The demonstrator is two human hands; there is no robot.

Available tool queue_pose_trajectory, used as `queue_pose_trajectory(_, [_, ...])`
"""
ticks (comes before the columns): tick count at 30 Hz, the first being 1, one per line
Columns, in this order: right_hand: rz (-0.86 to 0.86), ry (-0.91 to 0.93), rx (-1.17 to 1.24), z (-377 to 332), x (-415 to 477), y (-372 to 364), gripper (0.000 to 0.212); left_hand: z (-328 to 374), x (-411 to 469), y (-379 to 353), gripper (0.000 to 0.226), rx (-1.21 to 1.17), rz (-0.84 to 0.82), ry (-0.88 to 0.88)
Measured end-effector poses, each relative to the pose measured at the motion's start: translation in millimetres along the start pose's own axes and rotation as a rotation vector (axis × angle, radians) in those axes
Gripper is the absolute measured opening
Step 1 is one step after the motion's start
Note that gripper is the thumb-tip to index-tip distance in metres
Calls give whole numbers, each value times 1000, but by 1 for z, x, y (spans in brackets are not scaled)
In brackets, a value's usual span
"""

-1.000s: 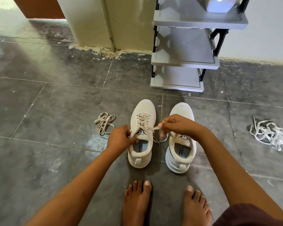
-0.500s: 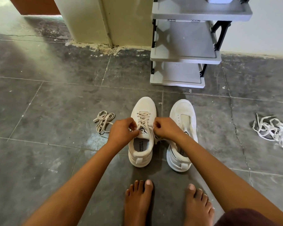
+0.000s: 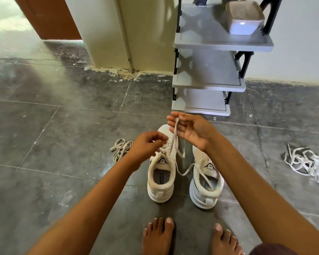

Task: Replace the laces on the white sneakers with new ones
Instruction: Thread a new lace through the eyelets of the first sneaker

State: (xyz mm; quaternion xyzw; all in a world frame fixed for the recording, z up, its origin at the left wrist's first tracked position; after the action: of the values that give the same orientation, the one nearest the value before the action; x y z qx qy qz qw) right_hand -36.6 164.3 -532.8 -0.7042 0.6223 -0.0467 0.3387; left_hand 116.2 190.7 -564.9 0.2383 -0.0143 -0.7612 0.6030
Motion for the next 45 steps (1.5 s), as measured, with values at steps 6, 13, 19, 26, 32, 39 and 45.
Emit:
queue_pose_trajectory(6, [69, 20, 188, -6, -2, -6, 22, 14, -11, -17, 26, 57, -263, 50])
queue_pose_trajectory(13, [379, 58, 144, -5, 1, 46, 18, -5, -4, 19, 24, 223, -165, 28])
queue_pose_trajectory(19, [474, 72, -31, 15, 4, 75, 12, -16, 1, 28, 24, 487, -137, 67])
queue_pose_trajectory(26, [124, 485, -1611, 24, -1, 56, 33, -4, 3, 15, 16, 668, 139, -99])
queue_pose_trajectory(32, [-210, 240, -1093, 57, -1, 16, 35, 0, 3, 7, 28, 615, 106, -136])
queue_pose_trajectory(39, [-118, 164, -867, 69, -5, 29, 21, -15, 4, 5, 22, 240, 0, -56])
queue_pose_trajectory(45, [68, 144, -802, 75, -2, 38, 13, -30, 5, 3, 26, 245, 92, -27])
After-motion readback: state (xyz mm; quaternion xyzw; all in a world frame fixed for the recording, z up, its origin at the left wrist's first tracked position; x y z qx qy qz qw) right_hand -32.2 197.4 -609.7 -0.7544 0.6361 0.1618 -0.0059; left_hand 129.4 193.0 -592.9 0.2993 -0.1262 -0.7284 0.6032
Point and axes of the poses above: each hand's wrist, its own x-axis towards the middle knuckle, its own y-axis out of the back of the hand, z = x × y, the point moved 3 cm from there along x, towards the middle knuckle, and after that the axes turned 5 degrees about y, right-handed, at the moved point
